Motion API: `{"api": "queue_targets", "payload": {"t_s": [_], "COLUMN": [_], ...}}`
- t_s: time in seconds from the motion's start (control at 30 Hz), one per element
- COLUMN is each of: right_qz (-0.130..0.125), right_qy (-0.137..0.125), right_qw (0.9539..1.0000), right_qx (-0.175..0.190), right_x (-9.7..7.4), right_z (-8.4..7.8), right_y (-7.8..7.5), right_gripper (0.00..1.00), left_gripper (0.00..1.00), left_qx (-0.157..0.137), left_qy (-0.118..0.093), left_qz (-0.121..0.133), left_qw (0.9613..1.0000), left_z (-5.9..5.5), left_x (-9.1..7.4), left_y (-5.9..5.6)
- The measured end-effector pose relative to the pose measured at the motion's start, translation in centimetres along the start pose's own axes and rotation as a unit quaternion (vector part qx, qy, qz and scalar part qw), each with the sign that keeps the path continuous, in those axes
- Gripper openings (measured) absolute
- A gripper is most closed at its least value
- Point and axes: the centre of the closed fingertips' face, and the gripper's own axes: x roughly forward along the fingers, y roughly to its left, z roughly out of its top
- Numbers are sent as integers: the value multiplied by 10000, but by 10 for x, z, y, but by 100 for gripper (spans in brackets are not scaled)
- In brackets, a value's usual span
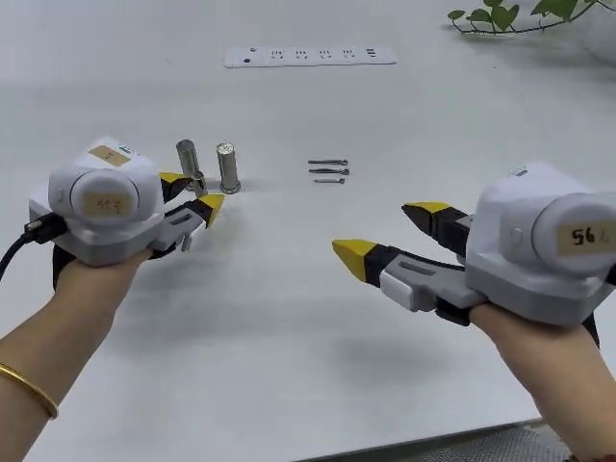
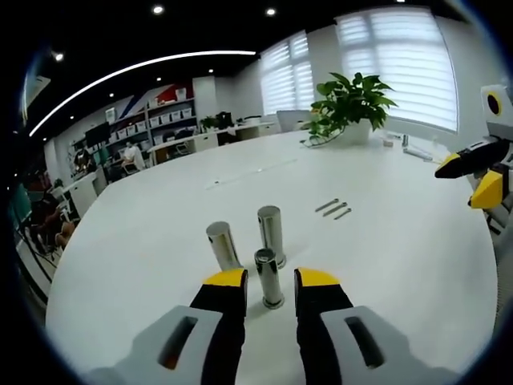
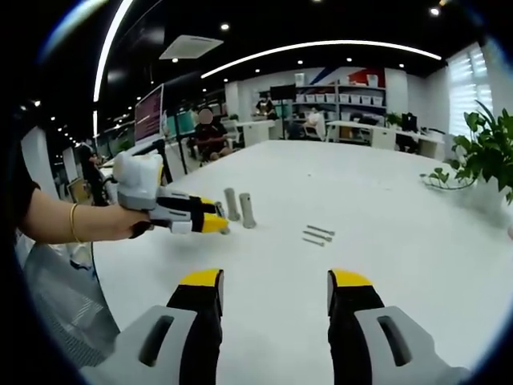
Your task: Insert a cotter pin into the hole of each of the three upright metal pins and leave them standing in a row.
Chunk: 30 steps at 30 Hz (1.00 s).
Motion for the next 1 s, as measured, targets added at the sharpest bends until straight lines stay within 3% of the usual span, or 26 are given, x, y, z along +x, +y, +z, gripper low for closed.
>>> {"api": "queue_targets", "payload": {"t_s": [0.5,0.8,1.0], "right_qz": [-79,-137,-188], "right_qy": [36,70,86], "right_qw": [10000,9999,9997], "right_qx": [22,-60,-155], "right_x": [0,0,0], "right_z": [-5,-7,-8], "right_y": [-4,-5,-6], "right_gripper": [45,45,44], "left_gripper": [6,6,5], "left_qx": [-167,-378,-277], "left_qy": [145,125,138], "left_qz": [24,-58,-104], "left_qw": [9998,9992,9995], "left_z": [-9,-9,-9], "left_x": [6,5,4], "left_y": [-1,-3,-6]}}
